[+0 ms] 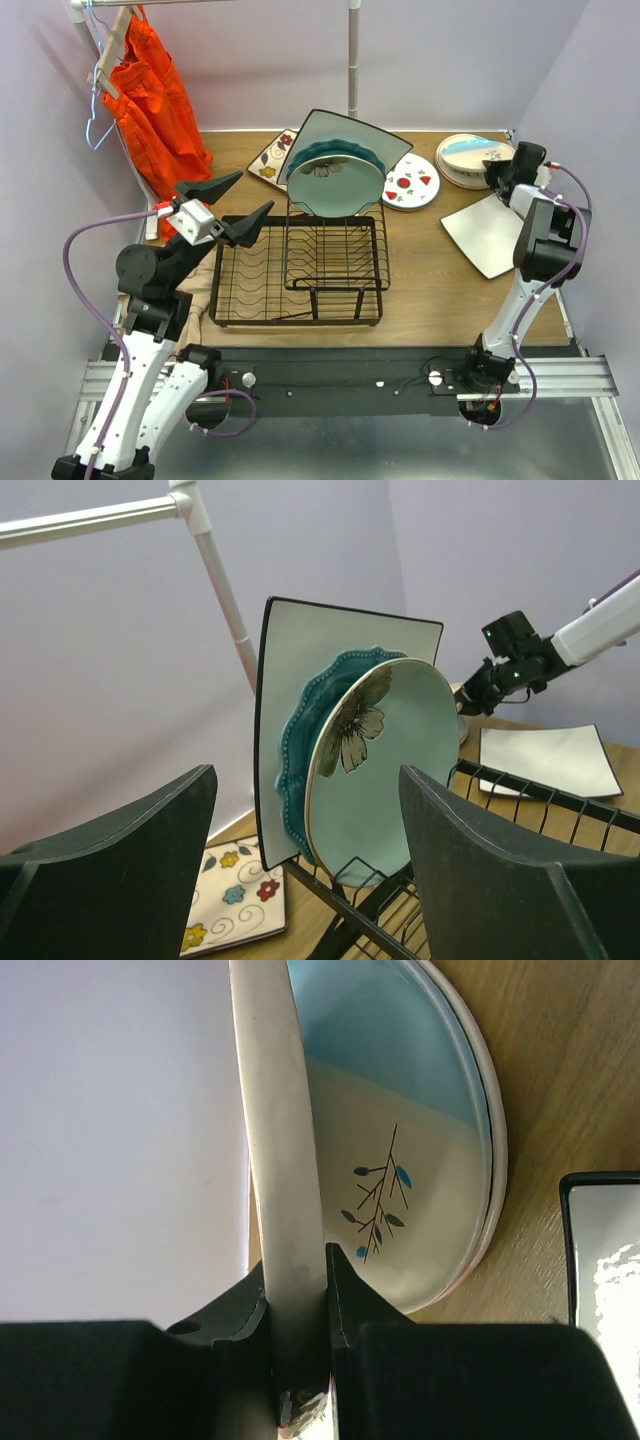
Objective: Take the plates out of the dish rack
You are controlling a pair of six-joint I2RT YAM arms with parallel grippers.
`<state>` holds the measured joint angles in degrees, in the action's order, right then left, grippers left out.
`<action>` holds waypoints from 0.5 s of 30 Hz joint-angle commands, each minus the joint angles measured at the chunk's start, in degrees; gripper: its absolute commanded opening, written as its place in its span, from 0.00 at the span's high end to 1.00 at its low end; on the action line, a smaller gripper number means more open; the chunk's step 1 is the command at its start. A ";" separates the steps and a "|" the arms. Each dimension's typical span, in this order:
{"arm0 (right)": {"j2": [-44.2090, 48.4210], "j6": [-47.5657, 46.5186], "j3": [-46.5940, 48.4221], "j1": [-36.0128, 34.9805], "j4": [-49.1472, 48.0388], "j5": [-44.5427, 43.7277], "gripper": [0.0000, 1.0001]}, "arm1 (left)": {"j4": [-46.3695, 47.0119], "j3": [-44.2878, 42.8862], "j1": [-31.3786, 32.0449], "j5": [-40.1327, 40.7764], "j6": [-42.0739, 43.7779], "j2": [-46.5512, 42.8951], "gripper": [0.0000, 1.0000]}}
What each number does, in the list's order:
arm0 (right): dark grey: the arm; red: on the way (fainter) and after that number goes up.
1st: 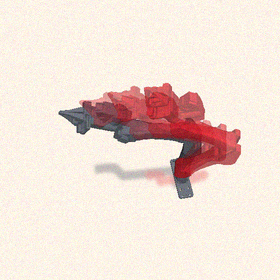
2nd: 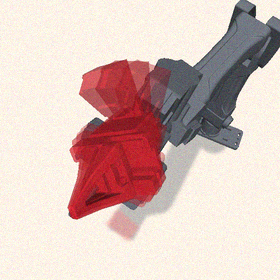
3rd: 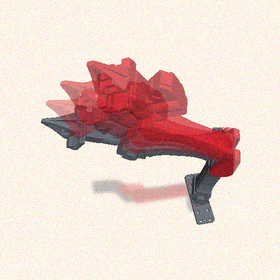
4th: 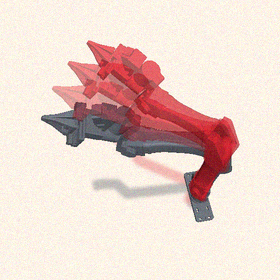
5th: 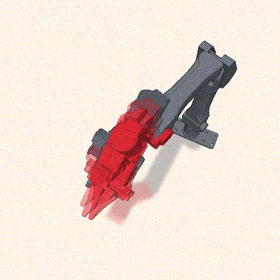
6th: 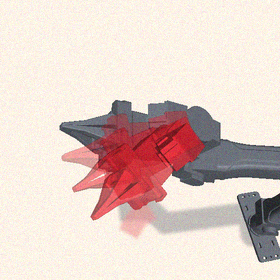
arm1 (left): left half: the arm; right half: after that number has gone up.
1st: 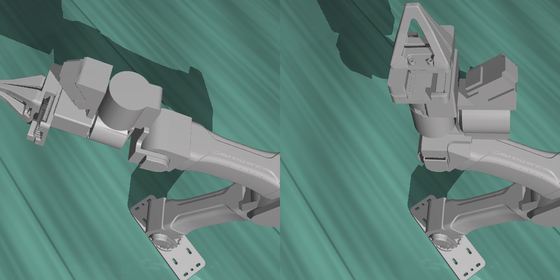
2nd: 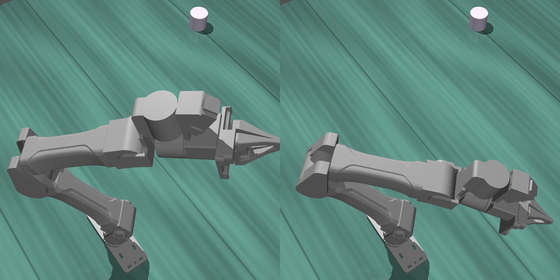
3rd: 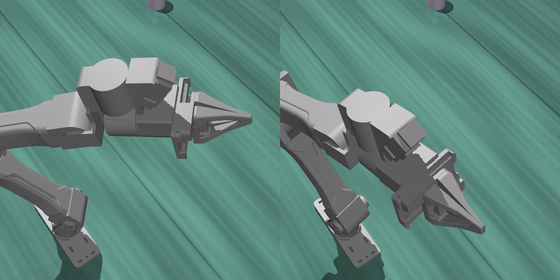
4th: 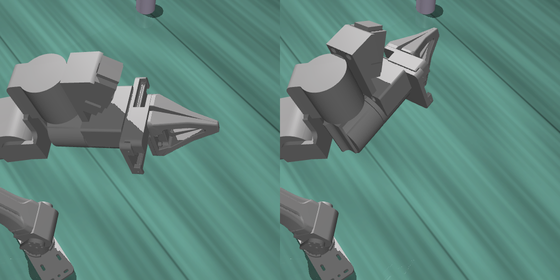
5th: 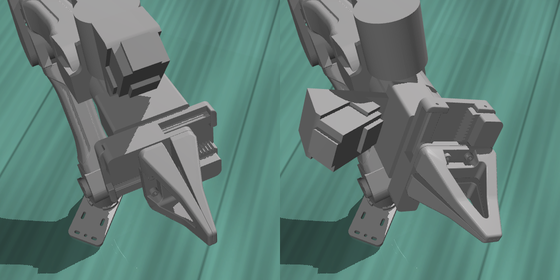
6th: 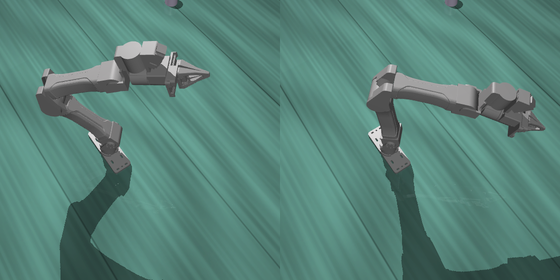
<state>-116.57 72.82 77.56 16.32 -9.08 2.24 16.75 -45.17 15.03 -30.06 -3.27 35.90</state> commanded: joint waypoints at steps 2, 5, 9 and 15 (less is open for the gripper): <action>-0.85 3.03 4.18 0.65 -9.99 0.83 0.90 | 1.62 0.52 0.18 1.94 0.10 -1.36 0.18; -2.34 2.95 4.53 1.00 -9.90 2.50 0.74 | 1.70 0.52 0.18 1.68 0.19 -1.10 0.18; -3.04 1.19 4.62 1.09 -7.62 3.21 0.61 | 1.61 0.52 0.18 1.59 0.19 -1.09 0.18; -1.90 -2.06 4.53 1.35 -1.39 1.81 0.44 | 1.53 0.52 0.18 1.59 0.19 -0.92 0.18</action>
<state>-119.46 73.45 79.81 16.99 -12.56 4.40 17.50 -45.08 15.03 -29.47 -3.27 35.00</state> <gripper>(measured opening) 0.488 0.823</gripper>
